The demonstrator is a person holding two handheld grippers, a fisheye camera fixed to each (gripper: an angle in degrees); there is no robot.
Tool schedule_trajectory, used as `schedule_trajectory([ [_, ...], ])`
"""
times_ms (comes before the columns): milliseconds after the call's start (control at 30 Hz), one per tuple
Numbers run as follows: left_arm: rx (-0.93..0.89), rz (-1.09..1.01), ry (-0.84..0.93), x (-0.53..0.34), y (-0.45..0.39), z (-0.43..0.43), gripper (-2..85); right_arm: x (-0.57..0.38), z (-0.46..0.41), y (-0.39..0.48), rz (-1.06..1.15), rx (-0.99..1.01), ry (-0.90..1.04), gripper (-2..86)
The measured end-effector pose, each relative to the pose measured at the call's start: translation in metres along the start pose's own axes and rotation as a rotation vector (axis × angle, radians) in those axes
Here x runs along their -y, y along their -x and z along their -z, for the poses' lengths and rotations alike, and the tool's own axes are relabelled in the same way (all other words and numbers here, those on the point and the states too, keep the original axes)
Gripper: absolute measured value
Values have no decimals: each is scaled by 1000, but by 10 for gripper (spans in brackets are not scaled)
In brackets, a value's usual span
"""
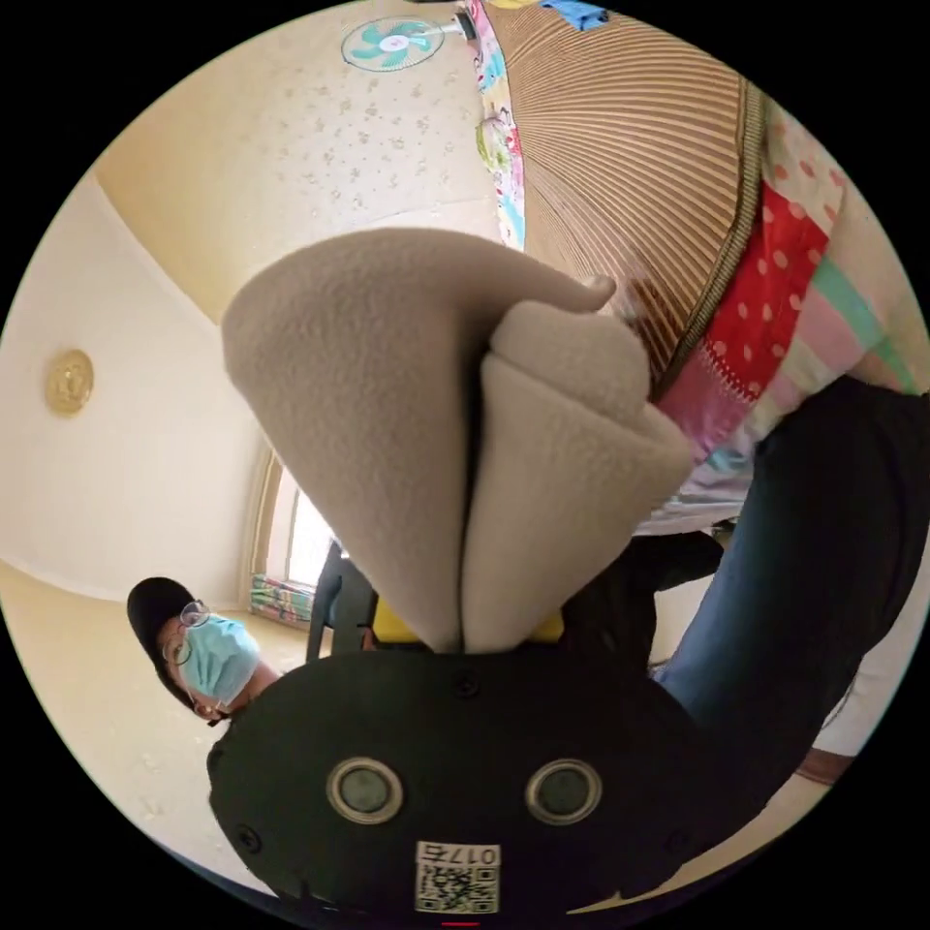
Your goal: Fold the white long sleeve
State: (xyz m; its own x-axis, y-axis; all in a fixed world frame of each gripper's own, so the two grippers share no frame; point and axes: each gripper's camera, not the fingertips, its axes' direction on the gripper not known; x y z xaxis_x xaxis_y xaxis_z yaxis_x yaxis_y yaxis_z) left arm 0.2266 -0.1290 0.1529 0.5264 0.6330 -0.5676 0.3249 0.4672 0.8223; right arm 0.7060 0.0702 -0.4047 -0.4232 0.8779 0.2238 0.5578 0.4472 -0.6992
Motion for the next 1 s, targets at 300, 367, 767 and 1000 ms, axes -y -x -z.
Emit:
schedule_trajectory([
  [300,-6,17,19,19,24,-9,65,102,161,198,458,83,-373,157],
  [367,1,17,9,22,24,-12,65,141,205,193,418,20,-475,152],
  [767,185,177,-189,5,90,65,76,5,206,0,165,-480,-667,78],
  [1000,893,186,-489,28,89,234,140,-137,70,-120,301,-749,-355,9],
])
